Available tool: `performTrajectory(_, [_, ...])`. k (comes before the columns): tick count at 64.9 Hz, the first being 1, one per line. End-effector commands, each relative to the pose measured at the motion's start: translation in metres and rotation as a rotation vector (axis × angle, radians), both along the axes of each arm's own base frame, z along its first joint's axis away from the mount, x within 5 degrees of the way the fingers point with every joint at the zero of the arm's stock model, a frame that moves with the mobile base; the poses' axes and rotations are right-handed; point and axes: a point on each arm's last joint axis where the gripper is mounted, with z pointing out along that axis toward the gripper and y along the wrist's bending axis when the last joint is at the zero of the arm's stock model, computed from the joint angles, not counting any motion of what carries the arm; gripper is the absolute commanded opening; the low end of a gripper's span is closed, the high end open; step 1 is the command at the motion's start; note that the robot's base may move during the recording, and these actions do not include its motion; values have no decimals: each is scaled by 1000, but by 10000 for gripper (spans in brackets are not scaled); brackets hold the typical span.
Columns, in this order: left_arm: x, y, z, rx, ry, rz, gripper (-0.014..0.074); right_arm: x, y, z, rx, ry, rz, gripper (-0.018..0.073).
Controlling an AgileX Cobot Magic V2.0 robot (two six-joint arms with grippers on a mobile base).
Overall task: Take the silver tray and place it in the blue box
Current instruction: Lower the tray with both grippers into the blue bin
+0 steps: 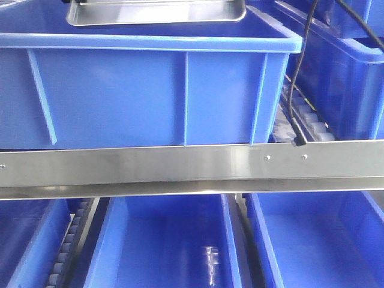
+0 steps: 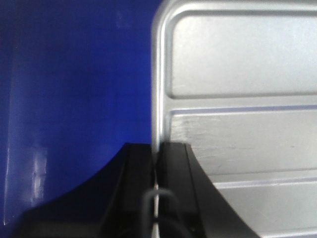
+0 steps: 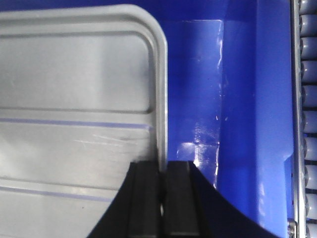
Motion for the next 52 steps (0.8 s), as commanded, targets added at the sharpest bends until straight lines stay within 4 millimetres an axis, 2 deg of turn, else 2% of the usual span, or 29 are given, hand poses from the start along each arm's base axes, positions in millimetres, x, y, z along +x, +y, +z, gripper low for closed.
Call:
performTrajectory(1, [-13, -11, 38, -155, -139, -47, -15, -10, 10, 45, 164, -194, 48, 59])
performTrajectory(33, [-9, -5, 38, -66, -181, -35, -14, -10, 10, 43, 158, -179, 47, 60])
performTrajectory(52, [-8, -5, 31, -42, -138, -29, -12, -10, 10, 41, 150, -163, 45, 62])
